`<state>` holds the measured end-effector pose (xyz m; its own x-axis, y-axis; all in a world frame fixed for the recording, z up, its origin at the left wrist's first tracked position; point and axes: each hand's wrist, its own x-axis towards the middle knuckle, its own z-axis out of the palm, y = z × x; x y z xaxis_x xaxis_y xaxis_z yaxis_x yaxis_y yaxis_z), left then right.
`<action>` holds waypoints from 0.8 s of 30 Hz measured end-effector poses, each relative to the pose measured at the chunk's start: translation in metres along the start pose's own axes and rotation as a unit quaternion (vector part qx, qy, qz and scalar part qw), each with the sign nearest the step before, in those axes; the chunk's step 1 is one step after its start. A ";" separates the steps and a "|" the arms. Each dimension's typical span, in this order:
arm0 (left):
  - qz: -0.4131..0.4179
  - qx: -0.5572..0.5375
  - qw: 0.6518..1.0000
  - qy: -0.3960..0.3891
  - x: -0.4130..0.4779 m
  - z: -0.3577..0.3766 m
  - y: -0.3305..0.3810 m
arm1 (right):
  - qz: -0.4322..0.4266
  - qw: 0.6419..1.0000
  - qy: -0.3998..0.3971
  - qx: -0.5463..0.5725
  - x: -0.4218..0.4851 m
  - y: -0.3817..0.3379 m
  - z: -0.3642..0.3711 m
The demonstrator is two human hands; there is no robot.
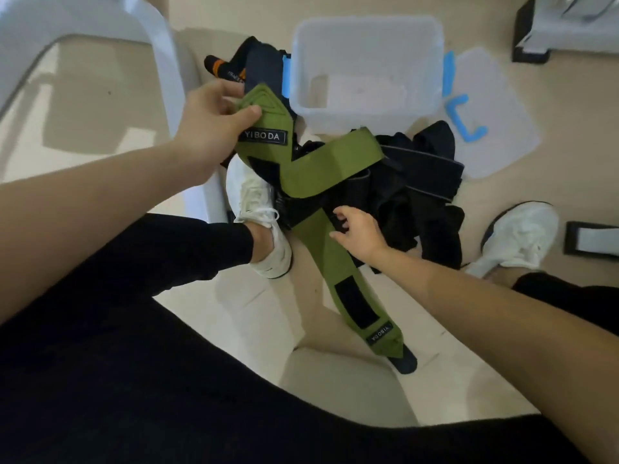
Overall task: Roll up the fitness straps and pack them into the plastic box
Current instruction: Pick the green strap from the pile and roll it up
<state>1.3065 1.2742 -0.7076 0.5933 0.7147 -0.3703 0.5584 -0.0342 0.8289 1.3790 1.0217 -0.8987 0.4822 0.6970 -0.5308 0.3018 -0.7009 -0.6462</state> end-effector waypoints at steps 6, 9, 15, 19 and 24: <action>0.000 0.008 1.000 -0.009 0.008 0.000 0.000 | -0.004 0.998 0.002 -0.062 -0.001 0.013 0.035; 0.006 0.011 1.000 -0.021 0.007 0.001 0.001 | 0.000 1.000 0.024 -0.005 0.011 0.008 0.037; 0.013 0.045 0.997 -0.066 0.004 0.003 -0.008 | -0.033 0.996 -0.082 0.020 -0.030 0.027 0.020; -0.001 0.066 0.989 -0.131 -0.011 0.017 -0.024 | -0.012 0.992 -0.116 -0.040 -0.090 0.083 0.014; -0.012 0.089 0.976 -0.197 -0.033 0.036 -0.039 | 0.054 0.989 -0.134 -0.034 -0.128 0.126 0.026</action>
<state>1.2857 1.2269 -0.7426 0.7358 0.3942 -0.5507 0.6465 -0.1663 0.7446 1.3337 0.8482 -0.9264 0.2825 0.6268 -0.7262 0.3203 -0.7752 -0.5445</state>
